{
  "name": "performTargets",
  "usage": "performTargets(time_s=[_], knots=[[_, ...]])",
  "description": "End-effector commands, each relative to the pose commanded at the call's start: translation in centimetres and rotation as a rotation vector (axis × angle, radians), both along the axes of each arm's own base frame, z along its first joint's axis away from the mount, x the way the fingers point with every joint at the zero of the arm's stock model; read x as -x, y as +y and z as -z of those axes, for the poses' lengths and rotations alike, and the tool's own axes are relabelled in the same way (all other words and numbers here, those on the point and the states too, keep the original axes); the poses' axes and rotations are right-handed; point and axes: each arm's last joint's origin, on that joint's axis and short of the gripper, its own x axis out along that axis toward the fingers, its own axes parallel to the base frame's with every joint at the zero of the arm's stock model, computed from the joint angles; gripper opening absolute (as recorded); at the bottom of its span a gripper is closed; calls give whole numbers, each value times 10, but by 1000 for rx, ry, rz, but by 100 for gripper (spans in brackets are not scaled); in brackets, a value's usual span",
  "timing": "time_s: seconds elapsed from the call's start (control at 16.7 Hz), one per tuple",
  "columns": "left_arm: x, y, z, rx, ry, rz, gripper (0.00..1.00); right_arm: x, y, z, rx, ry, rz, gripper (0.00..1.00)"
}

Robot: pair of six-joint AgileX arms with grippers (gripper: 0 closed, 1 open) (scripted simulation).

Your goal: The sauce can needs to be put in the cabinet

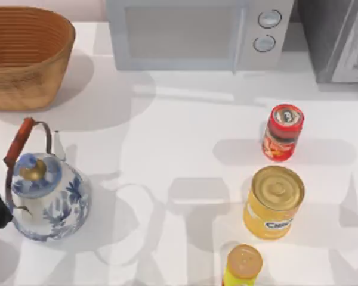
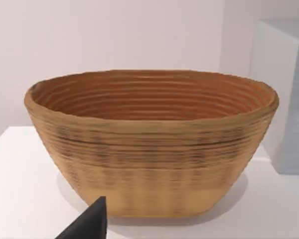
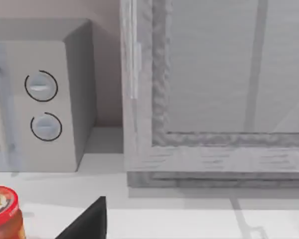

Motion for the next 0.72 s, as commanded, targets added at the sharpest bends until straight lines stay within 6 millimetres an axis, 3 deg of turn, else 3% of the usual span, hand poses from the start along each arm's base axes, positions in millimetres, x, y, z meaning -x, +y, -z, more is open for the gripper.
performTargets(time_s=[0.24,0.42,0.6,0.72], knots=[[0,0,0,0,0,0,100,-1,0,-4,1,-2,-15,100],[0,0,0,0,0,0,100,-7,0,-20,6,-1,-71,100],[0,0,0,0,0,0,100,-24,0,-45,14,2,-160,100],[0,0,0,0,0,0,100,-45,-2,-60,15,19,-236,100]])
